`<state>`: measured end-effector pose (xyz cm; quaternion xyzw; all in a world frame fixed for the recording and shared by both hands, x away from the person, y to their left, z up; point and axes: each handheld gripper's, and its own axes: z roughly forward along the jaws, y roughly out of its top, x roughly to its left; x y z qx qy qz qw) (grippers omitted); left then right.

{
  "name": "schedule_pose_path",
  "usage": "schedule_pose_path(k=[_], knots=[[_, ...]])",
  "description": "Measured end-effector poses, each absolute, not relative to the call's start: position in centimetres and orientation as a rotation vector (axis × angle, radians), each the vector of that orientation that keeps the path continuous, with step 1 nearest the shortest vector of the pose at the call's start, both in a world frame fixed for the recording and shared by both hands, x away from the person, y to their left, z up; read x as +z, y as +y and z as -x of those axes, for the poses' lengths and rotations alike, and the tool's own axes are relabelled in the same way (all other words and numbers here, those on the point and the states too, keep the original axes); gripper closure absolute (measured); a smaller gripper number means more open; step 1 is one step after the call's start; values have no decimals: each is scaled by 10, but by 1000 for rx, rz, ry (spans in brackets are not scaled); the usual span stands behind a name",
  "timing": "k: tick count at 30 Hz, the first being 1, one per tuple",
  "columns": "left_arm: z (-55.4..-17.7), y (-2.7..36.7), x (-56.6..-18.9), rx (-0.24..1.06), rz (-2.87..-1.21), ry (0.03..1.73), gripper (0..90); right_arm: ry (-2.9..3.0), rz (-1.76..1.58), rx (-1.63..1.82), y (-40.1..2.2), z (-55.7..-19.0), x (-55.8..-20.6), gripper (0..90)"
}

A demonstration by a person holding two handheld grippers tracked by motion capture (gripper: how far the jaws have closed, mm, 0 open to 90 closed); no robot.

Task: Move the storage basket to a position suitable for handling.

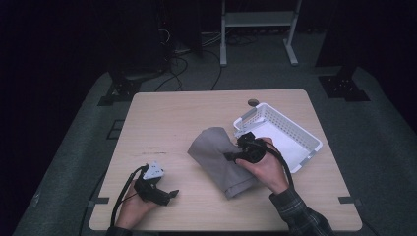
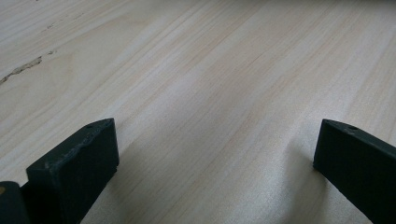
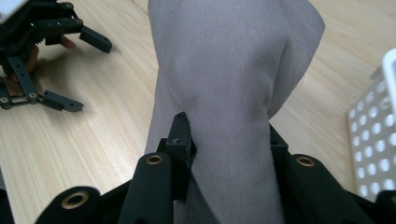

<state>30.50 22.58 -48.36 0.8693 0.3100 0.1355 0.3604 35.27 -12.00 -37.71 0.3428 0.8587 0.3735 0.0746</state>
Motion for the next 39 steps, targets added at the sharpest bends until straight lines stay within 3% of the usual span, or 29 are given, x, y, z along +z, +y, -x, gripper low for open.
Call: schedule_pose_path(k=[18,39], knots=[[-305,226,-484,351,-2237,795,0,2515,-996,1117,-126,-355,-332,642],[-305,226,-484,350,-2242,794,0,2430,-1051,1070,-170,-366,-297,641]])
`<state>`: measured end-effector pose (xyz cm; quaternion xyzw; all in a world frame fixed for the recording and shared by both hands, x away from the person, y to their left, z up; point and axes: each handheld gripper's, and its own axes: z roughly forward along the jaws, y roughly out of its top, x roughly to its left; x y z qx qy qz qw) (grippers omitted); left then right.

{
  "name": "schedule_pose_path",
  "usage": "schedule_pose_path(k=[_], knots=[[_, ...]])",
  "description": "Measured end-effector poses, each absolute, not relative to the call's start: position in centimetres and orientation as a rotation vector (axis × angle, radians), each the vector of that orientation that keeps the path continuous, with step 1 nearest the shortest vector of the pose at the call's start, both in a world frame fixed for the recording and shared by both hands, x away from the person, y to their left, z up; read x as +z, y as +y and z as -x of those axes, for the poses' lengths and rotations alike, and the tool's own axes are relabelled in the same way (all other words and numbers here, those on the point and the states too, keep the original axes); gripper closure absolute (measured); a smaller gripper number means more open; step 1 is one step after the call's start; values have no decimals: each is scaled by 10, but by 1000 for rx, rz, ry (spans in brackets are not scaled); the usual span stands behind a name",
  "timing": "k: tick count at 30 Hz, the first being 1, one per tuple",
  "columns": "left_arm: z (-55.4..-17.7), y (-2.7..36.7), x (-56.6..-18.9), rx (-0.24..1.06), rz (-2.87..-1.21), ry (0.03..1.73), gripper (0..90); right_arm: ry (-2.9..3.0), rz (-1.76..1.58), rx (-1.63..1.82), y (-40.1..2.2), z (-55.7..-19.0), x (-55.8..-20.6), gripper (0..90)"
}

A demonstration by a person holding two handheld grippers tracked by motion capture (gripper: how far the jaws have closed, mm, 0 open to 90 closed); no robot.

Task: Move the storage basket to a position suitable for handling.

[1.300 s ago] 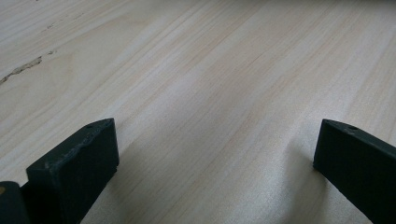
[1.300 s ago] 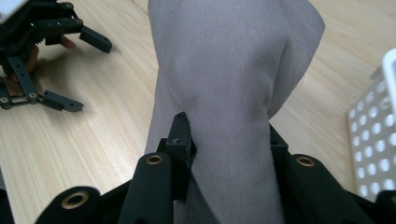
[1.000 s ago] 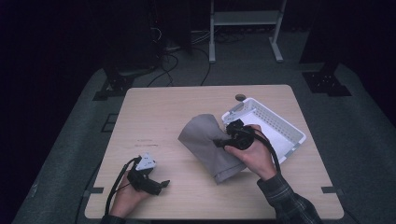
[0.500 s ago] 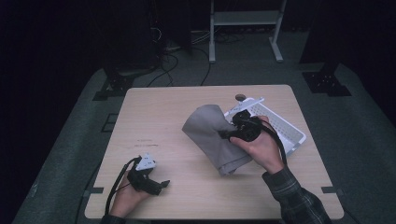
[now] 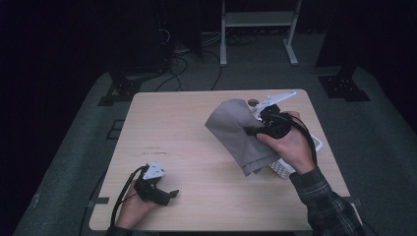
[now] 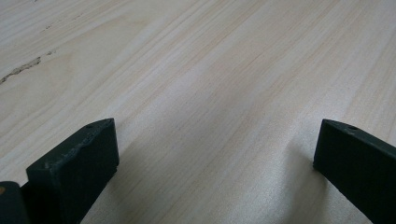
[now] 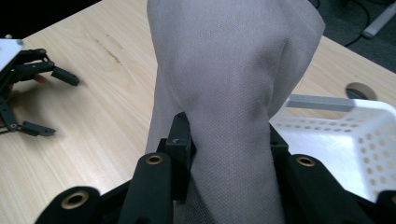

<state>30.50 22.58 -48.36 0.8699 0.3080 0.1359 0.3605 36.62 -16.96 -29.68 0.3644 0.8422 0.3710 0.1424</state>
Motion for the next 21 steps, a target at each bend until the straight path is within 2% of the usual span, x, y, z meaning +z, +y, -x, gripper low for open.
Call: schedule_pose_path(k=[21], knots=[[-305,225,-484,351,-2237,792,0,2357,-1146,1046,-219,-390,-290,641]])
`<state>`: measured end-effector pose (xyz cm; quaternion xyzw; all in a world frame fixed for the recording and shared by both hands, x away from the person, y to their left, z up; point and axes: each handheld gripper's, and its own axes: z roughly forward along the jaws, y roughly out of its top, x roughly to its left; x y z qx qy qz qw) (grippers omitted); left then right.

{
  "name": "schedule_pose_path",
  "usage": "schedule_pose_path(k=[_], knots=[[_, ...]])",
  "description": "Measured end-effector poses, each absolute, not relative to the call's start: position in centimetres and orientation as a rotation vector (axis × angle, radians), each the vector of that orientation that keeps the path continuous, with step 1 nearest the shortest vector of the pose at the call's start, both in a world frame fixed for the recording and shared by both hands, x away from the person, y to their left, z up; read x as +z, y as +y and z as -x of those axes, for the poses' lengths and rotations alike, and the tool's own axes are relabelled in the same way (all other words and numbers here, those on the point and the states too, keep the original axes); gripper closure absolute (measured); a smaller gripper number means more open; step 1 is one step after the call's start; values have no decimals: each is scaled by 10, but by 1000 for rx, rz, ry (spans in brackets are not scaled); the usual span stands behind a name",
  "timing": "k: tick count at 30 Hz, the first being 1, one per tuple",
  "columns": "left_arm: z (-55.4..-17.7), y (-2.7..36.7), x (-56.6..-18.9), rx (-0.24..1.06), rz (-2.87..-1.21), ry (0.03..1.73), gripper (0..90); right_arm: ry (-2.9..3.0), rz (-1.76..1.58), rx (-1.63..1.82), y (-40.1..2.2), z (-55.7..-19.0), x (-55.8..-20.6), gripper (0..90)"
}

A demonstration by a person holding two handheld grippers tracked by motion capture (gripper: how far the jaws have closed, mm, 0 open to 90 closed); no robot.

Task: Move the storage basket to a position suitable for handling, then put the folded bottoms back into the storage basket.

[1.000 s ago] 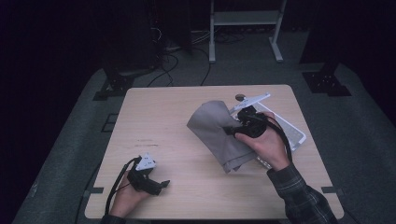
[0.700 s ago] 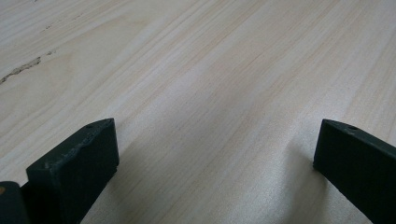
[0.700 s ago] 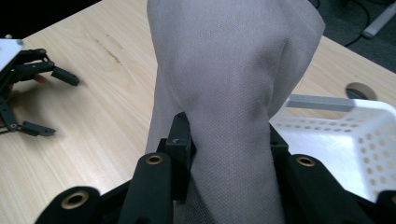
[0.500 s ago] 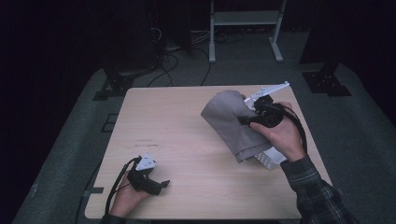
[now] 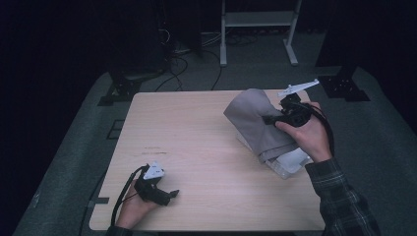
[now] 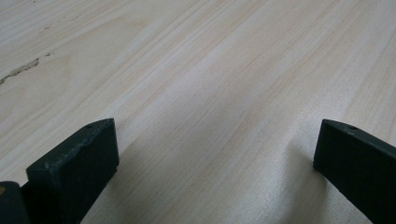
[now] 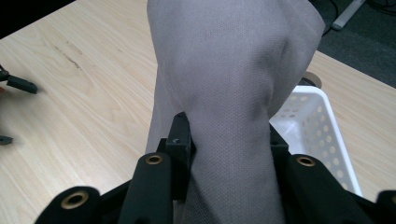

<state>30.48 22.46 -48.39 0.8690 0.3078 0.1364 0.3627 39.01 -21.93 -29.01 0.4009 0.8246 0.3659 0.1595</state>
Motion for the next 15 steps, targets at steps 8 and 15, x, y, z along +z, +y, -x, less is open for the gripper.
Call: schedule_pose_path(k=[8,15], knots=[[-304,224,-484,350,-2235,788,0,2348,-1168,1038,-230,-399,-295,641],[-304,224,-484,348,-2237,788,0,2346,-1200,1026,-243,-408,-303,641]])
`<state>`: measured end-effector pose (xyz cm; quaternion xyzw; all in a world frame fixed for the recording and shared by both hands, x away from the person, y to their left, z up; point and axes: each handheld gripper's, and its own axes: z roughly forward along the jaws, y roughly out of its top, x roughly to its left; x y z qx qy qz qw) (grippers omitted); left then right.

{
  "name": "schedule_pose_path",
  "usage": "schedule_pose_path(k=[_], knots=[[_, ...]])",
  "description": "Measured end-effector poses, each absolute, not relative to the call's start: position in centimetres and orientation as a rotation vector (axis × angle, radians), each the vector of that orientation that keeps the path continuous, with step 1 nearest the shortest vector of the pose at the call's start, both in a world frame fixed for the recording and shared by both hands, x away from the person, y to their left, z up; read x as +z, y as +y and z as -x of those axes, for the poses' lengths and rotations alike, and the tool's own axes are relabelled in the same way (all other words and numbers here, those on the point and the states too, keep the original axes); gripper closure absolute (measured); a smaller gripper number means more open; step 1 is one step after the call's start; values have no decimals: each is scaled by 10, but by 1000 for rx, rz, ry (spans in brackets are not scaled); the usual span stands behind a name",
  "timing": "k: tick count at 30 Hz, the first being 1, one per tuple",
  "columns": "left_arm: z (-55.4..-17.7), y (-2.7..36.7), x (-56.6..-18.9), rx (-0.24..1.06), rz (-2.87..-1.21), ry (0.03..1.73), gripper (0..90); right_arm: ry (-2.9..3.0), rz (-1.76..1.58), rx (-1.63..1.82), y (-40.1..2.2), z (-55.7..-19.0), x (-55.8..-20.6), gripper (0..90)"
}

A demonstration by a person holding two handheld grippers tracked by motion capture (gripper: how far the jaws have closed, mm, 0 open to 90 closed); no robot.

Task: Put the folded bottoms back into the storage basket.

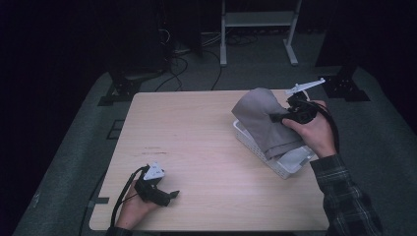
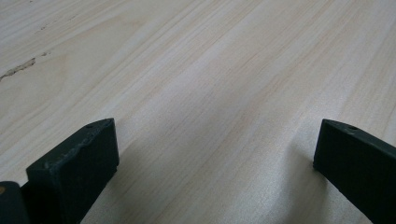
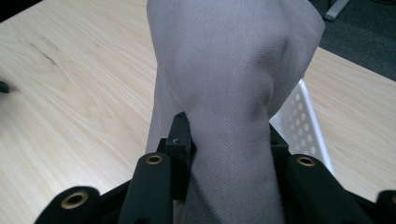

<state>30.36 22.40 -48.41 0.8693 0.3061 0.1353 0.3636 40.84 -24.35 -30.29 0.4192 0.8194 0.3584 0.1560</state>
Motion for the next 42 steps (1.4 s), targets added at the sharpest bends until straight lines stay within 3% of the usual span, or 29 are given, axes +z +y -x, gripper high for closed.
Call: schedule_pose_path(k=[21,42], knots=[[-304,224,-484,350,-2242,785,0,2418,-1190,969,-277,-439,-348,638],[-304,224,-484,349,-2241,786,0,2532,-1180,899,-269,-452,-401,628]])
